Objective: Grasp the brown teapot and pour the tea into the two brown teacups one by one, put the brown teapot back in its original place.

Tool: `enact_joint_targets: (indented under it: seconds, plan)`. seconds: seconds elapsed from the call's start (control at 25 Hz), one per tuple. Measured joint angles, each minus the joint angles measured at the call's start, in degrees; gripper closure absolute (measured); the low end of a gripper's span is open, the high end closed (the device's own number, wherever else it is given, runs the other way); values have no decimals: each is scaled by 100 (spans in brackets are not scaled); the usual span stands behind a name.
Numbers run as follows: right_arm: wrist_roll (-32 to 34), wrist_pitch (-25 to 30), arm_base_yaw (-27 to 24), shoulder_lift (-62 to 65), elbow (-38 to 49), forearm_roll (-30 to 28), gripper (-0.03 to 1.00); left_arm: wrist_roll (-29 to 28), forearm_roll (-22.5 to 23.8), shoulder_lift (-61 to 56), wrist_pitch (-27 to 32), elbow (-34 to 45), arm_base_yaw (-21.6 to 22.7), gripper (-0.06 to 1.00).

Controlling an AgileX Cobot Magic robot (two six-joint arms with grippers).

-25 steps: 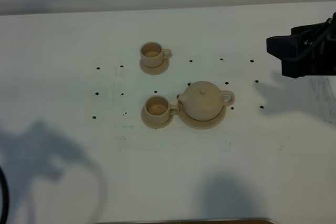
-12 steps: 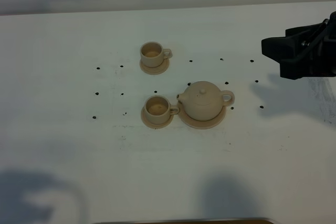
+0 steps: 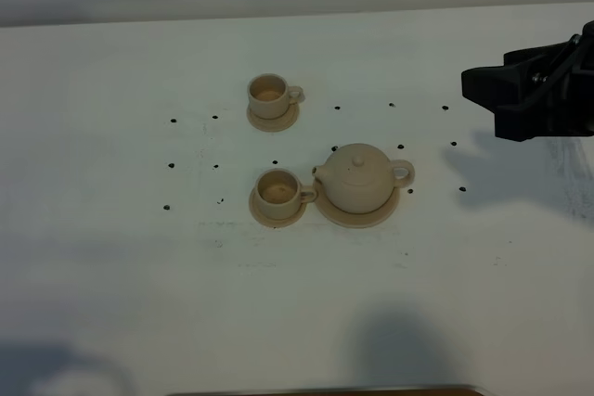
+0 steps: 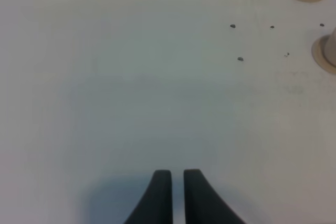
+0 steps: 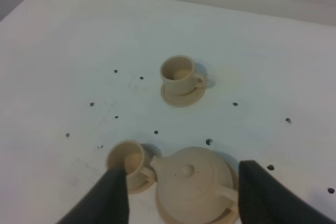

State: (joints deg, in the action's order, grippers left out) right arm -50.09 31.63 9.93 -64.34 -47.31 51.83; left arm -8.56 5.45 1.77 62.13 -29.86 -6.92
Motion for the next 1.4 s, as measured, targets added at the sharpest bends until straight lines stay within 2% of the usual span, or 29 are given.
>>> enact_joint_targets:
  seconds: [0.4,0.72,1.04,1.4]
  plan:
    - [-30,-19,0,-536,-6,44,52,-119,12,-210,-120,278,0,83]
    - [-584,-25,0,-1034,-6,652,52,-125,12,-210,-122,329,0,83]
    - [-815,-13,0,-1554,-6,932,52,-125,12,-210,-122,329,5,83]
    - [-922,-60,312,-1822,-82,994,52,-125,12,-210,-122,329,686,83]
